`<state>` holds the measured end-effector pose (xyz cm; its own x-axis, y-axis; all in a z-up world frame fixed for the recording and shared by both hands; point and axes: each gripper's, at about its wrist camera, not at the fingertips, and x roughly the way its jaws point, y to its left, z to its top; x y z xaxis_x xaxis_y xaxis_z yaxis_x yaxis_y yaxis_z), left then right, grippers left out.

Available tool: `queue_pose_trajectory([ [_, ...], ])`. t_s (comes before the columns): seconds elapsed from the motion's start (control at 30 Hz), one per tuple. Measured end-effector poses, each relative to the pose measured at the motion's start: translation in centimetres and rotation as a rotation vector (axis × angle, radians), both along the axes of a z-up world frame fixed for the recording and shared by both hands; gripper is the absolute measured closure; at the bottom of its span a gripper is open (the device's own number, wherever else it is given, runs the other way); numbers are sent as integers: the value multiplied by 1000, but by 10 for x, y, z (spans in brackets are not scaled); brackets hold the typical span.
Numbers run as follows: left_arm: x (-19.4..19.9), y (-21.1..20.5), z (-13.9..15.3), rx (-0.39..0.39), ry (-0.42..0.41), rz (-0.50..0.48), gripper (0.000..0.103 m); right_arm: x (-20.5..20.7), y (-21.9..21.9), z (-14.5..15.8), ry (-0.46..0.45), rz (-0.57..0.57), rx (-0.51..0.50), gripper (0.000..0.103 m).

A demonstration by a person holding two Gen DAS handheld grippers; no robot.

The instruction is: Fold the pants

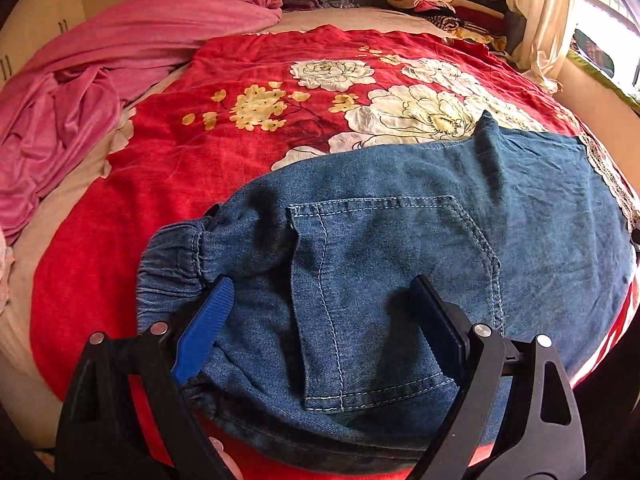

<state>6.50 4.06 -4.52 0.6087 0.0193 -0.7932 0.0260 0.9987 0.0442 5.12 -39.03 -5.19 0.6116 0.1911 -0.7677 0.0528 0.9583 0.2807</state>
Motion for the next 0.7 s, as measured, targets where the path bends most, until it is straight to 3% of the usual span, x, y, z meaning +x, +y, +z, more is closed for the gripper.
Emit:
queue_pose_trajectory([
  [0.1, -6, -4, 9, 8, -10, -7, 21, -8, 0, 11, -9, -35, -26, 44],
  [0.27, -15, -11, 40, -42, -54, -35, 20, -27, 5, 43, -106, -74, -97, 26],
  [0.37, -18, -18, 52, -79, -71, -58, 16, -36, 13, 53, -141, -40, -56, 20],
  [0.7, -18, -63, 62, -78, -53, -187, 15, -43, 32, 60, -167, -4, -47, 10],
])
